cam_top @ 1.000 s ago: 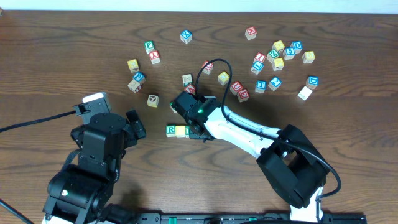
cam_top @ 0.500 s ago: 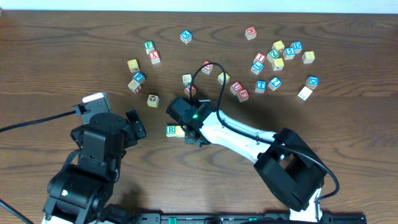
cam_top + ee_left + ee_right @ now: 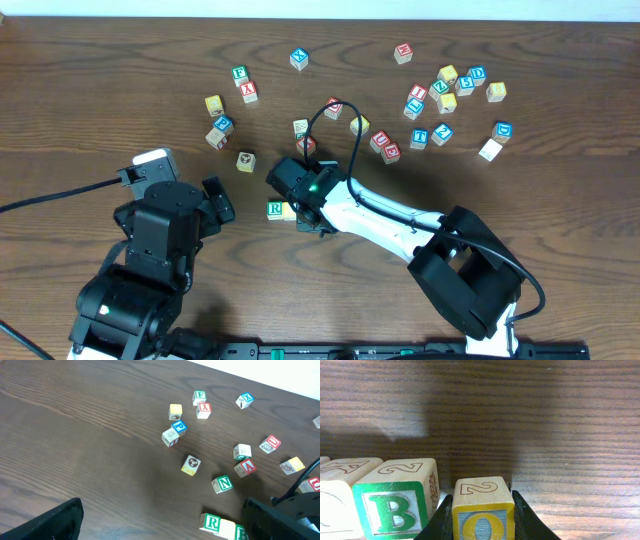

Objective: Spell out ROBOT
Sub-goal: 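Lower the yellow O block to the right of the B block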

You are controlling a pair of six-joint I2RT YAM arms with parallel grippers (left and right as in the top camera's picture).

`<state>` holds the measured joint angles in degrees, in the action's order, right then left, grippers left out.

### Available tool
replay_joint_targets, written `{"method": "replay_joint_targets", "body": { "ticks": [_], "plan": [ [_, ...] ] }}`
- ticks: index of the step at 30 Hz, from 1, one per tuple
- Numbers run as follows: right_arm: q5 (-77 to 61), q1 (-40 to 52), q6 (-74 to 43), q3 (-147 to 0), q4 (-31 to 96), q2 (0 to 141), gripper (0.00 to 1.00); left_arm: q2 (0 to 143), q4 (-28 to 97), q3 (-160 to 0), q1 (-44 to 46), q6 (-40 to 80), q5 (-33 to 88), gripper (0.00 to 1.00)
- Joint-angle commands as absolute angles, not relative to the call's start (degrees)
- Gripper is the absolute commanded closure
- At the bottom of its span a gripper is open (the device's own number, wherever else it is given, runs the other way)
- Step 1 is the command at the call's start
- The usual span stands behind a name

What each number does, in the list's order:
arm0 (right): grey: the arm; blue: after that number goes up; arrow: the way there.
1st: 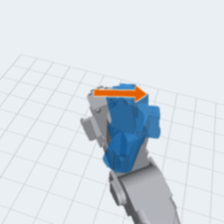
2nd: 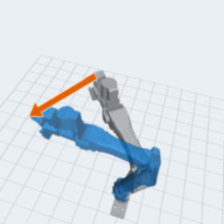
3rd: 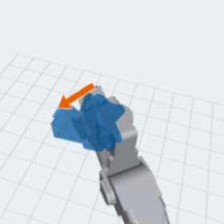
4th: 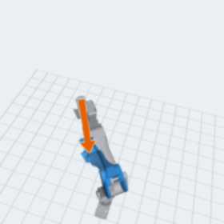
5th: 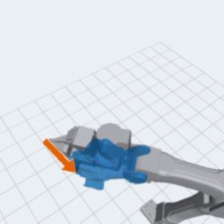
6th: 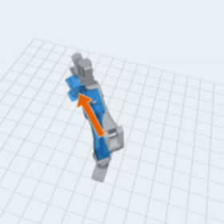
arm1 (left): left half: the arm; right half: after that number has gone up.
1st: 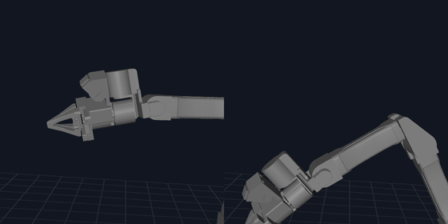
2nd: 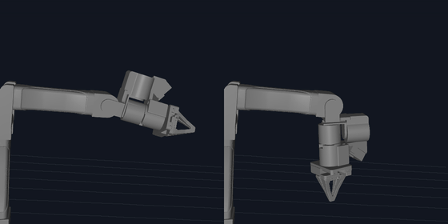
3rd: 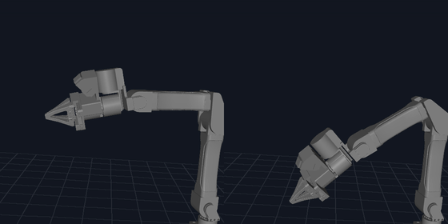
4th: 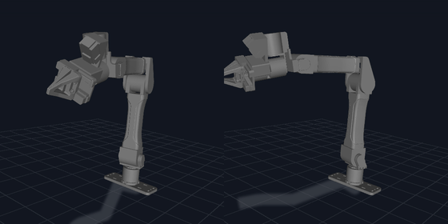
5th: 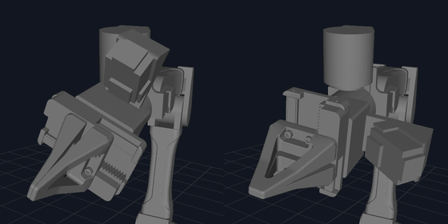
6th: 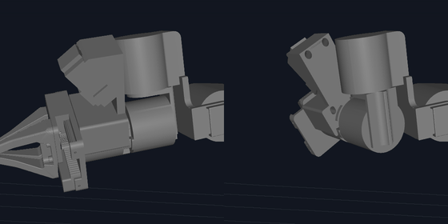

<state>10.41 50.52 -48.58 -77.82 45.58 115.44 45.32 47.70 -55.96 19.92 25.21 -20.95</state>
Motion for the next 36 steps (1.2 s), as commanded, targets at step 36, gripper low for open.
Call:
{"method": "replay_joint_targets", "body": {
  "ticks": [36],
  "plan": [
    [16.1,49.82,-49.23,-77.3,44.8,116.09,0.99,45.28,47.77,-57.28,19.64,24.43,-21.71,0.01]
  ]
}}
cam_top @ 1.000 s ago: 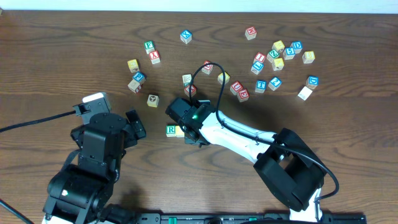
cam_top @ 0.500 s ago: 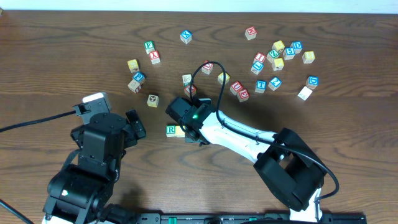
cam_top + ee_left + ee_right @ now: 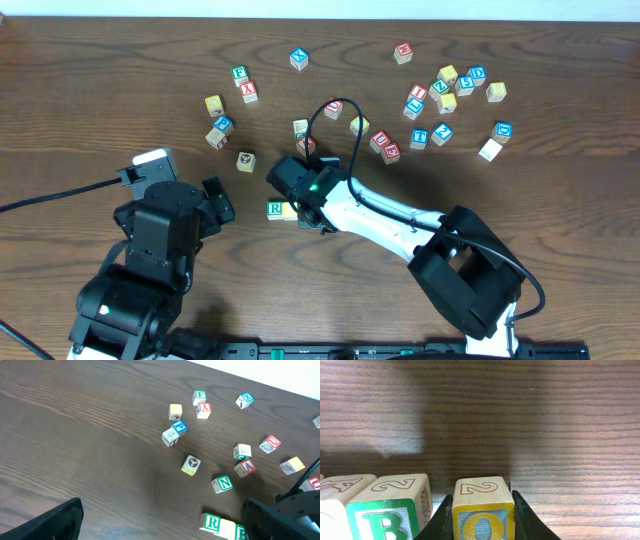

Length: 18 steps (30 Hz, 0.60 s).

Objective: Spell out ROBOT
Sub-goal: 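Lower the yellow O block to the right of the B block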

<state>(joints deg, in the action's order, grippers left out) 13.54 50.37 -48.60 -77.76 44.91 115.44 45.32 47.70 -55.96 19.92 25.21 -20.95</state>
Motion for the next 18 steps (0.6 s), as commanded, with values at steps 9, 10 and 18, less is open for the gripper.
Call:
{"method": "replay_joint_targets", "body": {
  "ticks": [9,10,18],
  "plan": [
    [16.32,49.82,-49.23,-77.3,44.82,116.09,0.98,45.3,47.77,-57.28,19.64,24.43,-21.71,0.01],
    [16.14,49.82,-49.23,-77.3,44.84,116.09,0.98,45.28,47.77,-57.28,19.64,24.43,-21.71,0.01],
    [16.12,49.82,-49.23,-77.3,45.04,116.09,0.96,45.3,47.77,-57.28,19.64,24.43,-21.71,0.01]
  ]
}}
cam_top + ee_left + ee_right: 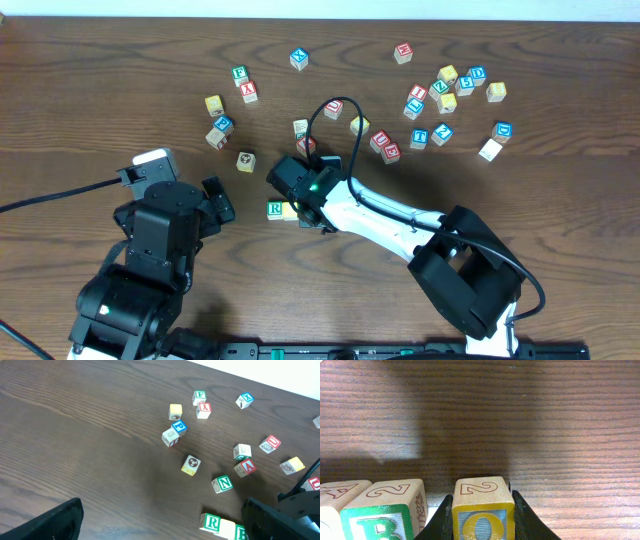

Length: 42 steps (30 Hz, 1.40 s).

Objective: Spell out ROBOT
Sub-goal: 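Lower the yellow O block to the right of the B block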

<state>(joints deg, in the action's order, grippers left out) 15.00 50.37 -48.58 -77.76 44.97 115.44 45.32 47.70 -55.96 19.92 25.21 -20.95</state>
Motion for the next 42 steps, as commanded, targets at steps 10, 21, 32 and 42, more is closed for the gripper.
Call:
{"method": "replay_joint_targets", "body": {
  "ticks": [10,21,32,42],
  "plan": [
    [15.92,49.82,-49.25,-77.3,45.01,116.09,0.79,45.3,47.77,-57.28,19.64,24.43,-21.71,0.01],
    [15.92,49.82,-49.25,-77.3,45.01,116.09,0.69,45.28,47.75,-57.28,19.64,24.43,-21.74,0.01],
    [15.92,49.82,-49.25,-77.3,45.04,116.09,0.63,45.28,47.75,-57.28,19.64,24.43,-21.71,0.01],
    [15.94,49.82,-49.25,-77.3,45.01,116.09,0.59,45.28,47.75,-57.28,19.64,24.4,-21.71,0.01]
  ]
}}
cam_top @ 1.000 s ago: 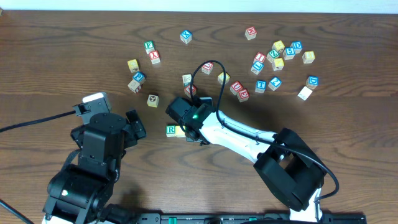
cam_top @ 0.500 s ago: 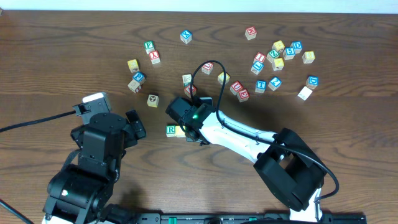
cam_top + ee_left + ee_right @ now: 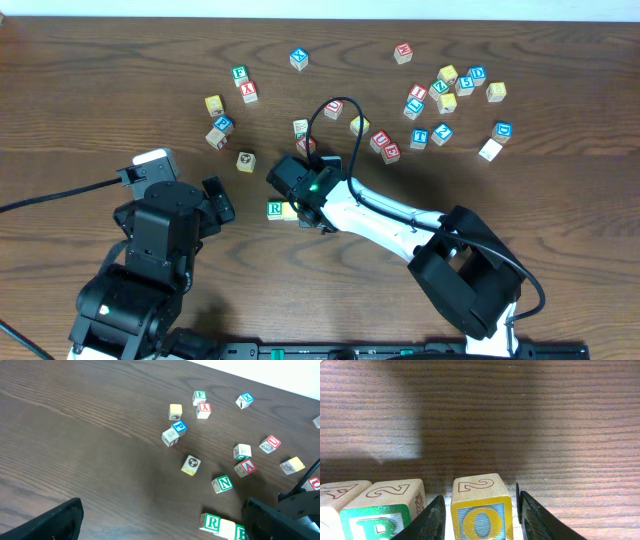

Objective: Spell out ROBOT
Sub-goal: 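Lower the yellow O block to the right of the B block, then open the right gripper and release the yellow O block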

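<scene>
In the right wrist view the yellow O block (image 3: 477, 494) rests on the table between the spread fingers of my right gripper (image 3: 481, 516), which is open, with a gap on each side. The green B block (image 3: 380, 510) stands just left of it, a narrow gap between them. The left wrist view shows the row's green R block (image 3: 212, 522), a pale-faced block (image 3: 226, 528) and the B block (image 3: 241, 533). My left gripper (image 3: 165, 525) hangs open, left of the row, holding nothing. From overhead, my right gripper (image 3: 305, 200) covers the row's right end.
Loose letter blocks are scattered across the far half of the table (image 3: 120, 90): a green N block (image 3: 221, 483) just beyond the row, a group at the far left (image 3: 225, 110) and a cluster at the far right (image 3: 450, 100). The right arm's cable (image 3: 325, 125) loops over the middle.
My right gripper has opened off the O block, which now stands free on the table to the right of the B block. The left arm has not moved.
My right gripper was shut on the O block, close against the B block's right side. Over the two later moments it still held the block, a little further from the B. Now the jaws are open and the O stands in the row.
</scene>
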You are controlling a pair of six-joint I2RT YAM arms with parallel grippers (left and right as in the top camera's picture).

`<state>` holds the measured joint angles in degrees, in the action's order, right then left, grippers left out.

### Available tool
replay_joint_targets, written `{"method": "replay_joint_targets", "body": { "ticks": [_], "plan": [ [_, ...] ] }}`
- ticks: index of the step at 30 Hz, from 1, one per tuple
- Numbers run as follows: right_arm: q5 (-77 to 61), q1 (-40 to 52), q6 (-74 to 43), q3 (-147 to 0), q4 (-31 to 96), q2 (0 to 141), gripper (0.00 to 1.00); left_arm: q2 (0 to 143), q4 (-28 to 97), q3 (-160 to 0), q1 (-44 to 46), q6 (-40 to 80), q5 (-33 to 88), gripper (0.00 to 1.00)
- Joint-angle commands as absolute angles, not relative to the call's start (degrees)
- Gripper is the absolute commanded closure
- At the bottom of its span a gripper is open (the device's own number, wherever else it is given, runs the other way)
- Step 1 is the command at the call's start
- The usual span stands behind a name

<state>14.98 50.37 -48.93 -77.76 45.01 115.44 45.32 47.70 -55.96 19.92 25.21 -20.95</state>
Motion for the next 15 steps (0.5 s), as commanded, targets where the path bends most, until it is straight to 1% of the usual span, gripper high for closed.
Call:
{"method": "replay_joint_targets", "body": {
  "ticks": [1,6,15],
  "plan": [
    [15.92,49.82,-49.25,-77.3,45.01,116.09,0.6,45.3,47.75,-57.28,19.64,24.43,-21.71,0.01],
    [15.94,49.82,-49.23,-77.3,45.08,116.01,0.62,45.28,47.77,-57.28,19.64,24.43,-21.71,0.01],
    [15.94,49.82,-49.23,-77.47,45.71,113.99,0.6,45.3,47.77,-57.28,19.64,24.43,-21.71,0.01]
  ]
}}
